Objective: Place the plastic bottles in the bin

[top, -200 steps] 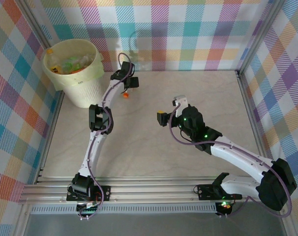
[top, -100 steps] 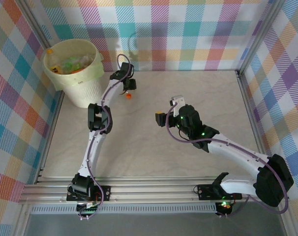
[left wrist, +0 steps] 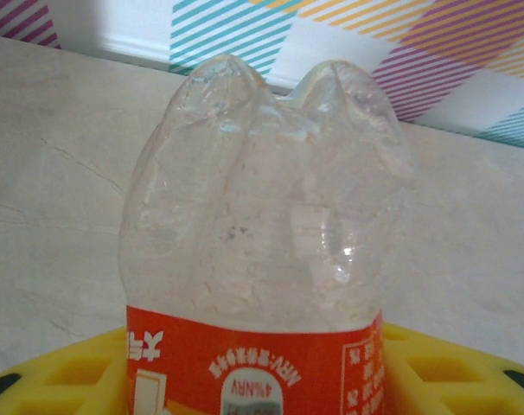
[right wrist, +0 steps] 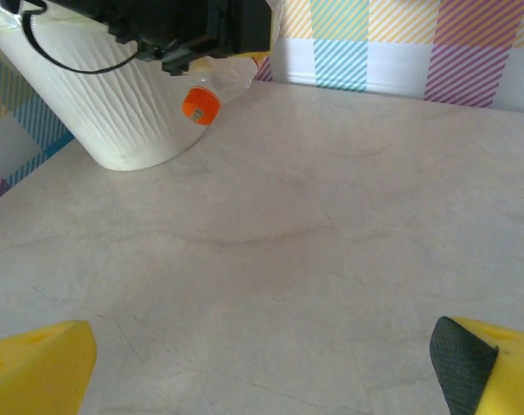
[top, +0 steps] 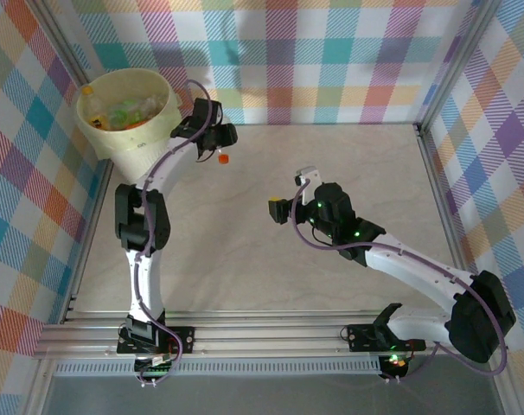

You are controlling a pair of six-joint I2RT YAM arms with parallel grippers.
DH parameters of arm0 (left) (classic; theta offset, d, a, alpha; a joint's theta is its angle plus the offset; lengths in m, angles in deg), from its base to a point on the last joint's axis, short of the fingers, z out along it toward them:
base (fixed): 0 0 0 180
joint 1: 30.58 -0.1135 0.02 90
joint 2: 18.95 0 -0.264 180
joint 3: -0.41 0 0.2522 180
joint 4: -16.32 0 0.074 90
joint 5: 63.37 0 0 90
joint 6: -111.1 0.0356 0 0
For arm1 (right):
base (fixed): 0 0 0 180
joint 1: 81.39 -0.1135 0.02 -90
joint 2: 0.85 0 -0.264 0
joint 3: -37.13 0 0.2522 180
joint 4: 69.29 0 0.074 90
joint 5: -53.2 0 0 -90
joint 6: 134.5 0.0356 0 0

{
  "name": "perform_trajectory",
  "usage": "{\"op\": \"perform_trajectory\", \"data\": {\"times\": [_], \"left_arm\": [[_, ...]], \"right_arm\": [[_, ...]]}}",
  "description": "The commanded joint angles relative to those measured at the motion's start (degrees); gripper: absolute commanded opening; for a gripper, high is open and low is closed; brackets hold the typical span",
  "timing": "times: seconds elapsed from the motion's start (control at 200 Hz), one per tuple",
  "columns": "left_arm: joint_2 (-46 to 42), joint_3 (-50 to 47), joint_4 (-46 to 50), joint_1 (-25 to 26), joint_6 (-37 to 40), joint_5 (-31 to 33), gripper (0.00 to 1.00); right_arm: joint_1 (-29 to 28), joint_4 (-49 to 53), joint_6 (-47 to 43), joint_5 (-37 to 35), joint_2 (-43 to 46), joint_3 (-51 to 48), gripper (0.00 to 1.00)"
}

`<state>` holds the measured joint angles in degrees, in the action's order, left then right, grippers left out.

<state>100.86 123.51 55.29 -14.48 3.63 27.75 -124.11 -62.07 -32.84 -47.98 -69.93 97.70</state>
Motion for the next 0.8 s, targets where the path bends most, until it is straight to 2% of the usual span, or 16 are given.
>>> {"op": "perform_trajectory", "data": {"times": [0.0, 0.18, 0.33, 0.46, 0.655, 0.795], "left_arm": [[-8.0, -4.1, -5.9, 0.3, -1.3, -2.3, 0.51], [-17.7, -8.9, -12.6, 0.0, -3.2, -3.5, 0.51], [-21.5, -9.6, -15.5, -0.4, -4.4, -2.6, 0.50], [-23.9, -11.1, -20.0, -1.6, -5.8, 2.0, 0.49], [-25.8, -15.5, -33.7, -5.5, -15.6, 9.6, 0.49], [-23.5, -13.4, -37.5, -8.1, -20.0, 15.1, 0.49]], "right_arm": [[0.1, -1.5, 1.2, 1.1, -0.8, 2.5, 1.00], [0.1, -2.3, 1.8, 0.8, -1.3, 2.5, 1.00], [0.1, -2.4, 2.4, 1.1, -1.4, 2.5, 1.00], [0.1, -2.1, 2.4, 0.9, -0.9, 2.2, 1.00], [0.1, -2.2, 2.7, 1.0, -0.1, 1.3, 1.00], [0.1, -2.4, 3.4, 0.8, 0.8, 0.4, 1.00]]}}
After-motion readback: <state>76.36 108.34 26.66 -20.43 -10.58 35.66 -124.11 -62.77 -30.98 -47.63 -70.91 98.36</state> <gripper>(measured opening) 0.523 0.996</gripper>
